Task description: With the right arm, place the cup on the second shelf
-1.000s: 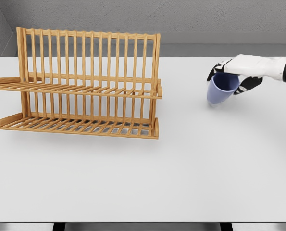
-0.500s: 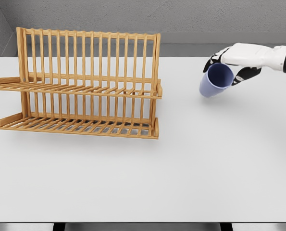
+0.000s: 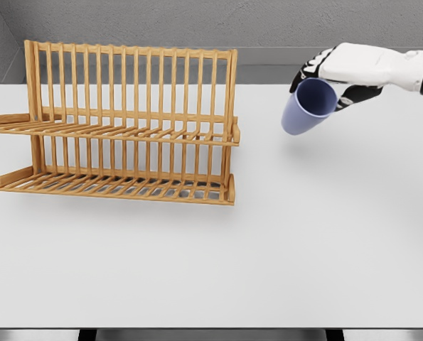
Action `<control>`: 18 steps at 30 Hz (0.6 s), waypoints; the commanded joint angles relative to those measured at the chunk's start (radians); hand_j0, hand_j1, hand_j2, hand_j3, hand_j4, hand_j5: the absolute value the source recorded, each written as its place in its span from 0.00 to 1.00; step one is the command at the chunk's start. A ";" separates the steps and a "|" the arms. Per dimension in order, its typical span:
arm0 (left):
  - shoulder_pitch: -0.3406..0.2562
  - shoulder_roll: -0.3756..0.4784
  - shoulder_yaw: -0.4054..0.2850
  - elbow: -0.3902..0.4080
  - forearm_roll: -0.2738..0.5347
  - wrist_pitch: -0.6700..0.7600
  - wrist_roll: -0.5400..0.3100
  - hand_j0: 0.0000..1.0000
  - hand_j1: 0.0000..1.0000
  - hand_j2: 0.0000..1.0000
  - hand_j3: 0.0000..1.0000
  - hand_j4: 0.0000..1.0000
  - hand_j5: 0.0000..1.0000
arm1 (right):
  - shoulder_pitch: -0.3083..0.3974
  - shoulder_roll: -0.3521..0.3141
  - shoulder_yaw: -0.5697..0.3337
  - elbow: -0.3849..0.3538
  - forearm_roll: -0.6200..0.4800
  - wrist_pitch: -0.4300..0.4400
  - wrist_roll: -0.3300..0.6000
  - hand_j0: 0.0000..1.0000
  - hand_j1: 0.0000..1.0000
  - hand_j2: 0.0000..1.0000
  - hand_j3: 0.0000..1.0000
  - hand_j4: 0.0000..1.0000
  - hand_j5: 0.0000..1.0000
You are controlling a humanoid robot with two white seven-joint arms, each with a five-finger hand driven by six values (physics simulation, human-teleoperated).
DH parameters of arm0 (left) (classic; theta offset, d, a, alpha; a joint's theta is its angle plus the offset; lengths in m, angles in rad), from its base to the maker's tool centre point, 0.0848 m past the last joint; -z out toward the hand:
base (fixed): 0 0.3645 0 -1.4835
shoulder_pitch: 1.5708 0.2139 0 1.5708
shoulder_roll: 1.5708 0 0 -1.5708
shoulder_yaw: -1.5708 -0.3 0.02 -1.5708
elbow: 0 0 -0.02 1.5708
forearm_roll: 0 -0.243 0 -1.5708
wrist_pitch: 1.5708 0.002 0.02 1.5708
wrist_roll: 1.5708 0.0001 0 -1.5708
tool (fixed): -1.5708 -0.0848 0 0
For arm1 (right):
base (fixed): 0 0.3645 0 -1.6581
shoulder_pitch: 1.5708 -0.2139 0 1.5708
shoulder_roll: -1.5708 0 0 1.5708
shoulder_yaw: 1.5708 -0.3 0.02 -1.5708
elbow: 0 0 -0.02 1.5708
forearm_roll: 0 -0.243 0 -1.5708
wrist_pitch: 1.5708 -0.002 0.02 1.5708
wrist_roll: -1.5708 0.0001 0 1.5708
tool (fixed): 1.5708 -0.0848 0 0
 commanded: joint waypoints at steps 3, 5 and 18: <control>0.000 0.000 0.000 0.000 0.000 0.000 0.000 1.00 1.00 1.00 1.00 1.00 1.00 | -0.002 0.002 -0.009 -0.051 -0.006 0.005 -0.001 0.60 0.60 0.60 0.60 0.60 0.60; 0.000 0.000 0.000 0.000 0.000 0.000 0.000 1.00 1.00 1.00 1.00 1.00 1.00 | -0.006 0.003 -0.009 -0.057 -0.006 0.008 -0.001 0.60 0.60 0.60 0.60 0.60 0.60; 0.000 0.000 0.000 0.000 0.000 0.000 0.000 1.00 1.00 1.00 1.00 1.00 1.00 | -0.048 0.063 -0.008 -0.116 -0.006 0.012 -0.001 0.60 0.60 0.60 0.60 0.60 0.60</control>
